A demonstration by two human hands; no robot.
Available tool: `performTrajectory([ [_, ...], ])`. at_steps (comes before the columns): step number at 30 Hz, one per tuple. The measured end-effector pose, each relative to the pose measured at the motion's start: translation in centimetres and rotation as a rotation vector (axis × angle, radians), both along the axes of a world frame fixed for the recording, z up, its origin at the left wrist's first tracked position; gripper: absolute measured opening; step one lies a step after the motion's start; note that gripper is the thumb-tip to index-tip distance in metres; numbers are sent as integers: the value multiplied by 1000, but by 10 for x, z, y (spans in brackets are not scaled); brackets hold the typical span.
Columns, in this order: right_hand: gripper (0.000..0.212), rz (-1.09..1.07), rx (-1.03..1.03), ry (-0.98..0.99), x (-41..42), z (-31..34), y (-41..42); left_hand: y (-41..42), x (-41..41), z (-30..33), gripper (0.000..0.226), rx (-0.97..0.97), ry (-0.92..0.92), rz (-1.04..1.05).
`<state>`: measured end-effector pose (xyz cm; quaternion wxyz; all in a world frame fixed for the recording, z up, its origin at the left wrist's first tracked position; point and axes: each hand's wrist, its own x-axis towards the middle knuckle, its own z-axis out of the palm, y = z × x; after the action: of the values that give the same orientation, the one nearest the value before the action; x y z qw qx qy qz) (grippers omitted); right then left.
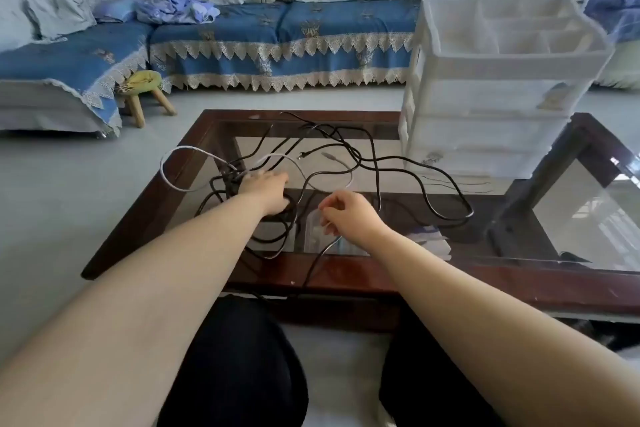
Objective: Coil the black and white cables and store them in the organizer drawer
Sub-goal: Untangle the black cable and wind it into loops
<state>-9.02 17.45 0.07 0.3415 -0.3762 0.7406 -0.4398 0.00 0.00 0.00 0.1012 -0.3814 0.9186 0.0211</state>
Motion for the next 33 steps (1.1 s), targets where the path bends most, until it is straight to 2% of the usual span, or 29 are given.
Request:
performTrajectory([
  [3,14,-118,-64,-141,-11,-3,0,3,-4,1,30,-101,-48,-9],
  [5,10,-152,-120,-156,-18,-2,-5,8,-8,7,23,-137,82,-19],
  [6,14,-129,-126,-113,-19,2,-8,15,-10,12,21,-145,183,-28],
  [9,58,14,-19,24,-18,3,-16,36,-20,35,22,-46,434,88],
  [10,62,15,-6,40,-18,2,-18,43,-24,43,25,27,512,150],
  [12,53,-87,-45,23,-18,3,-20,55,-29,56,29,256,773,314],
  [15,24,-152,-111,-80,-20,7,-22,63,-24,68,29,914,1320,676],
  [17,18,-85,-125,-155,-19,8,-25,64,-18,71,35,1284,1492,724],
  [19,20,-89,-153,-249,-12,7,-32,67,-14,70,36,1457,1556,671],
  [22,47,-132,-175,-328,-3,-1,-45,71,-11,66,49,1558,1561,532],
  [24,56,-119,-191,-452,-1,-9,-55,70,-12,65,50,1620,1555,450],
  [27,37,-122,-276,-654,0,-12,-65,66,-13,67,39,1731,1585,372],
  [30,15,18,-316,-778,7,-9,-67,56,-11,64,38,1858,1669,337],
  [33,33,116,-275,-832,16,-6,-69,49,-8,58,38,1937,1723,382],
])
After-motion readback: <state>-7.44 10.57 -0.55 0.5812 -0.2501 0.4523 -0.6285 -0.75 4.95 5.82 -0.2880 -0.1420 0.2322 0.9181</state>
